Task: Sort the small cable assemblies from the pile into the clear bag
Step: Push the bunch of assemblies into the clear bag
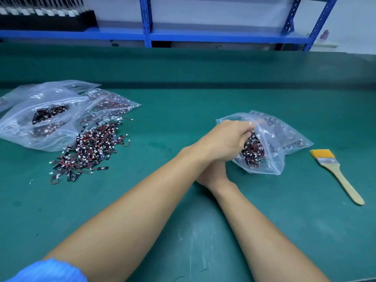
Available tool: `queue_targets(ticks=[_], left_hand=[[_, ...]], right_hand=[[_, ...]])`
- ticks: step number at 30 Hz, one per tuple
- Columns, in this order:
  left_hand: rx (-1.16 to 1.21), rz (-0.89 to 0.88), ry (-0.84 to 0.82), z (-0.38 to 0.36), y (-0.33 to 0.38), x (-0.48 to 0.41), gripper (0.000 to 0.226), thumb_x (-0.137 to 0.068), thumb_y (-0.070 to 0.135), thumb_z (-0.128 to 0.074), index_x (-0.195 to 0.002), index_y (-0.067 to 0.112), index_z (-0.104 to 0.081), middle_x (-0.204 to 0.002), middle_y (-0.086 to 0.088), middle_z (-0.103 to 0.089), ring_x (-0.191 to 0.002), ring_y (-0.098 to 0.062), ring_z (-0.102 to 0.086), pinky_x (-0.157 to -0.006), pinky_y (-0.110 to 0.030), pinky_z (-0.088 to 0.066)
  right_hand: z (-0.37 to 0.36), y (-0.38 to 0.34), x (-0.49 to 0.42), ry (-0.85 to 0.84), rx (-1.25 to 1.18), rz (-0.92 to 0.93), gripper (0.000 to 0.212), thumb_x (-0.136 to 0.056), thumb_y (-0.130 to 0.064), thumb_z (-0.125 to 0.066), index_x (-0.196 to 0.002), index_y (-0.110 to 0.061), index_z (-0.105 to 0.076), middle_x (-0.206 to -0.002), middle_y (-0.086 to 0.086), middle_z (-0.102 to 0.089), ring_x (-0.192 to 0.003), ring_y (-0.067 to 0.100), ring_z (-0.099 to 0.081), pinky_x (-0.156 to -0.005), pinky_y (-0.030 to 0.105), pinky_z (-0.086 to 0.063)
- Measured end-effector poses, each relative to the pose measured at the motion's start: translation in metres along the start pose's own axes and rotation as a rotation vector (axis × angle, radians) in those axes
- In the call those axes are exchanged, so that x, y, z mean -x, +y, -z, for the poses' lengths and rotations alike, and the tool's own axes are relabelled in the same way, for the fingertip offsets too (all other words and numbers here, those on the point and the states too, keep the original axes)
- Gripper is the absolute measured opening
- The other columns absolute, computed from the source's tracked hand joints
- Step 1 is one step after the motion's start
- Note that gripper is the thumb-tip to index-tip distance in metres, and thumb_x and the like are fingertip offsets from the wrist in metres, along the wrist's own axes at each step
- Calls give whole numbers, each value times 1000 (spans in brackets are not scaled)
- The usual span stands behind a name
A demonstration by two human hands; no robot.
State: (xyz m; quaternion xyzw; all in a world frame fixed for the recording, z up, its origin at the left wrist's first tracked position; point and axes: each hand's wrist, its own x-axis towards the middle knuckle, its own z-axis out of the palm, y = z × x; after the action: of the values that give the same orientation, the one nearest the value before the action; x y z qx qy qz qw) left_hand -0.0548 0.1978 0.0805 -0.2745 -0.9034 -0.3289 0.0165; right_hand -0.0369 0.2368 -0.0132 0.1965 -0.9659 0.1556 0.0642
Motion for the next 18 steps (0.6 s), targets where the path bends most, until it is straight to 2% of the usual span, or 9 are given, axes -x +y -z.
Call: queue_targets(ticks=[2,4,6,8,9,12,14,16,18], left_hand=[[-24,-2,-19,3,-4,7,26,-104,13,-43,-113,12,-67,-100,-2,-68,-92,-21,-54,-82,-36,-42],[5,-21,-1,6,-9,18,22,-102,11,-47,-99,10,-69,-83,7,-64,-87,-20,-54,-77,-33,-40],[77,-33,43,8,-13,32,21,-100,12,-54,-105,15,-73,-95,12,-72,-98,-12,-61,-86,-25,-44],[133,-55,133,11,-22,48,23,-97,13,-59,-113,18,-74,-112,9,-73,-109,-5,-63,-97,-22,-45],[145,-65,196,12,-30,57,23,-95,13,-60,-112,17,-74,-112,8,-73,-108,-6,-64,-98,-25,-46],[87,31,340,15,-69,91,23,-92,15,-59,-110,16,-73,-111,7,-72,-105,-11,-64,-96,-34,-48],[-65,184,366,18,-100,116,22,-94,18,-60,-114,19,-70,-117,8,-68,-109,-15,-59,-98,-39,-45],[-167,312,365,24,-123,136,25,-95,21,-62,-120,21,-65,-126,9,-62,-116,-16,-53,-105,-37,-40],[-263,335,411,35,-138,146,32,-94,21,-62,-125,20,-63,-131,5,-57,-120,-20,-50,-107,-34,-37]], right_hand=[[2,1,-5,10,117,-64,23,-106,-31,-33,-125,-22,-40,-121,1,-46,-105,14,-33,-79,25,-13],[-1,0,-5,-5,85,-50,31,-105,-30,-32,-134,-21,-38,-129,3,-45,-121,18,-39,-88,27,-20],[-1,1,-5,-15,-27,-112,36,-103,-25,-43,-138,-16,-44,-136,7,-49,-130,24,-43,-97,27,-24],[-1,-2,-4,138,-154,-64,31,-94,-18,-55,-124,-10,-61,-124,15,-63,-117,33,-57,-90,35,-37],[1,-4,-5,183,-162,-53,26,-90,-19,-55,-111,-12,-66,-112,16,-68,-104,36,-63,-79,40,-43],[4,-7,-8,73,-182,-138,26,-82,-41,-44,-71,-21,-56,-80,7,-70,-80,37,-63,-59,36,-41],[6,-7,-9,57,-211,-189,40,-86,-51,-49,-65,-18,-56,-66,0,-64,-73,30,-61,-60,37,-47],[6,-7,-9,60,-226,-201,37,-90,-51,-56,-69,-20,-63,-67,-5,-64,-74,24,-61,-65,36,-51],[6,-6,-9,52,-240,-211,36,-90,-50,-58,-71,-21,-65,-67,-7,-65,-75,23,-61,-67,36,-52]])
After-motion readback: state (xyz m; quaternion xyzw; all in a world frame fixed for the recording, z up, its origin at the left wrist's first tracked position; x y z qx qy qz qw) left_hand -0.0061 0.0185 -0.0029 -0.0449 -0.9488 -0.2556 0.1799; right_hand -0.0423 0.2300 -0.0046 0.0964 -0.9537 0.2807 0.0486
